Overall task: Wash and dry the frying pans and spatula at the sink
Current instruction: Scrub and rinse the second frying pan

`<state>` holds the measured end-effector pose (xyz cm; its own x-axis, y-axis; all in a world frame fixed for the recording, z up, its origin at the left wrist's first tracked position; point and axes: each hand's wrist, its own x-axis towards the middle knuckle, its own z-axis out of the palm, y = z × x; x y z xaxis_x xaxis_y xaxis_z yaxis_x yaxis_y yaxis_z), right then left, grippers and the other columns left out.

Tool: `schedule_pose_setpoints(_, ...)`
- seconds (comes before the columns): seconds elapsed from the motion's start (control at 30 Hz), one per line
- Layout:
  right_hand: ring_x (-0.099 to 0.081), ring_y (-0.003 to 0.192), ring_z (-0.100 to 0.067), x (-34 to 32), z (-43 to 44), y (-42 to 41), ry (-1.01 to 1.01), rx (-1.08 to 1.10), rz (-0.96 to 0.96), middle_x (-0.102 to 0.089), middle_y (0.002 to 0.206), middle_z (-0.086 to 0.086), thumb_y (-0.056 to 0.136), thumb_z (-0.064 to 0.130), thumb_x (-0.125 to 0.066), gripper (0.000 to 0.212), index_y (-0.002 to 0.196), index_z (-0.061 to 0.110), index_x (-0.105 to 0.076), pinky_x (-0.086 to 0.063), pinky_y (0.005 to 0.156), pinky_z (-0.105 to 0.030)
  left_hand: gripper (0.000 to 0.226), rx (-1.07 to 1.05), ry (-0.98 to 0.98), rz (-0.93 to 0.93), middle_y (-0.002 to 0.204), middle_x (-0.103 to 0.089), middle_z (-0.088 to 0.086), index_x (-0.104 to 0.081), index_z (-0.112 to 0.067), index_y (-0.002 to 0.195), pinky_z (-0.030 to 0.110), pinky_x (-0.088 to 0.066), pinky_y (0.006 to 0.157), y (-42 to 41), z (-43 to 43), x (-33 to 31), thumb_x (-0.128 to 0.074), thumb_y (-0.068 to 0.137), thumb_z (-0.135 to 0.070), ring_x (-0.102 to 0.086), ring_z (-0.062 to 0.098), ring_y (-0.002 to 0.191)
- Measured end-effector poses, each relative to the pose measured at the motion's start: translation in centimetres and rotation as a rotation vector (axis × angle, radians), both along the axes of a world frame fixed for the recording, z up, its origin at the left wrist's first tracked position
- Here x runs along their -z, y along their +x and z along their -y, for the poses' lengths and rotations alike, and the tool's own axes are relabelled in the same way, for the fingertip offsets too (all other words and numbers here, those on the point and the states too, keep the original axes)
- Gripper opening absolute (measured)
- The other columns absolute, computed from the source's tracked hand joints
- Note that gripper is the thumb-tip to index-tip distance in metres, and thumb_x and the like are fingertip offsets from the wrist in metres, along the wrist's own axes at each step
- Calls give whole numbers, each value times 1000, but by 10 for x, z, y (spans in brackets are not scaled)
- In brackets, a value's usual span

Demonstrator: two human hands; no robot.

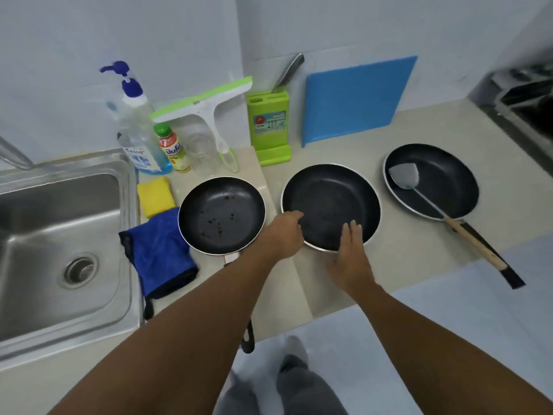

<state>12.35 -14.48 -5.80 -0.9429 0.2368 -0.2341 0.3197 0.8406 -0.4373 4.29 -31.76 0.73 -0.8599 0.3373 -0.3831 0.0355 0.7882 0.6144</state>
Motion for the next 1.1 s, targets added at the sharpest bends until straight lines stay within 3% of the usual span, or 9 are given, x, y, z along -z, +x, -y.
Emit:
schedule_pose_setpoints(0.2,5,157,-32,37,-29,2,-145,221,60,10,169,-16,87,5,-67,107,160,1,11,-17,127,-42,45,-66,-14,50,133,-61,19,-59,-1,130,34,-42,102,-47,-19,28,-44,88,7,-56,35,126)
schedule_pose_setpoints(0.3,-24,150,-37,54,-42,-5,-287,361,28,-13,163,-18,76,13,-76,113,159,3,0,-36,118,-50,54,-92,-88,67,147,-44,22,-44,4,142,35,-32,114,-69,-28,44,-50,88,6,-41,37,140)
schedule_pose_setpoints(0.43,-51,131,-31,63,-49,-11,-385,437,13,-50,142,-10,65,23,-78,119,160,10,-5,-50,106,-48,77,-110,-256,81,160,-21,28,-16,6,155,39,-14,124,-88,-46,62,-58,92,-6,-19,41,151)
schedule_pose_setpoints(0.6,-64,110,-27,68,-54,-12,-435,442,-76,-64,117,-1,60,31,-79,107,152,23,-24,-59,91,-48,85,-161,-376,122,165,-7,28,6,13,155,37,-7,123,-97,-62,72,-55,101,-12,-9,37,155)
schedule_pose_setpoints(0.67,-65,109,-25,61,-52,-12,-438,426,-11,-66,117,1,73,23,-78,110,158,25,-9,-57,94,-45,79,-205,-396,101,162,-18,28,0,15,154,34,-17,121,-100,-63,77,-52,101,-10,-23,36,151)
schedule_pose_setpoints(0.77,-64,111,-30,60,-54,-10,-399,382,72,-68,116,-4,85,20,-74,117,160,23,15,-53,98,-43,46,-194,-379,19,148,-41,24,-40,6,144,36,-35,112,-104,-61,76,-46,101,-9,-45,35,136)
schedule_pose_setpoints(0.83,-63,114,-33,59,-57,-8,-380,393,88,-67,119,-7,88,20,-73,116,160,21,19,-51,100,-42,33,-205,-379,-9,140,-50,22,-53,4,132,32,-40,101,-103,-59,71,-47,101,-6,-52,34,129)
schedule_pose_setpoints(0.9,-63,114,-34,56,-59,-4,-357,401,83,-67,119,-8,88,22,-72,116,159,22,20,-51,100,-43,30,-202,-357,-14,137,-53,23,-54,6,127,31,-39,93,-101,-60,67,-49,99,-1,-52,37,127)
schedule_pose_setpoints(1.1,-63,105,-28,17,-66,-10,-358,352,44,-66,109,-1,86,14,-68,112,160,25,15,-51,91,-37,37,-368,-157,-86,136,-51,25,-52,7,128,37,-43,100,-97,-54,31,-57,91,0,-52,40,125)
